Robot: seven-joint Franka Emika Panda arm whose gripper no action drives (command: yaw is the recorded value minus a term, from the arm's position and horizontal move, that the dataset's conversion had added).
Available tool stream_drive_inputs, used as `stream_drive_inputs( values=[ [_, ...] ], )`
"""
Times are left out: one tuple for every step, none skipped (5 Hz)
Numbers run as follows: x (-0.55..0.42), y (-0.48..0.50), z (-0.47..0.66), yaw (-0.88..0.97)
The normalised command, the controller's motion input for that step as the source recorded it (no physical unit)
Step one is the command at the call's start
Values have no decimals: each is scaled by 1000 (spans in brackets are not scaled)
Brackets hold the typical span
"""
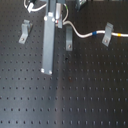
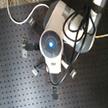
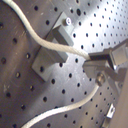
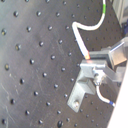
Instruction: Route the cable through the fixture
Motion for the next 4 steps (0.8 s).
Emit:
stream_drive_inputs(
  values=[
    [-93,162,-8,680],
    [-87,130,-2,720],
    [-163,71,35,263],
    [19,41,55,0]
  ],
)
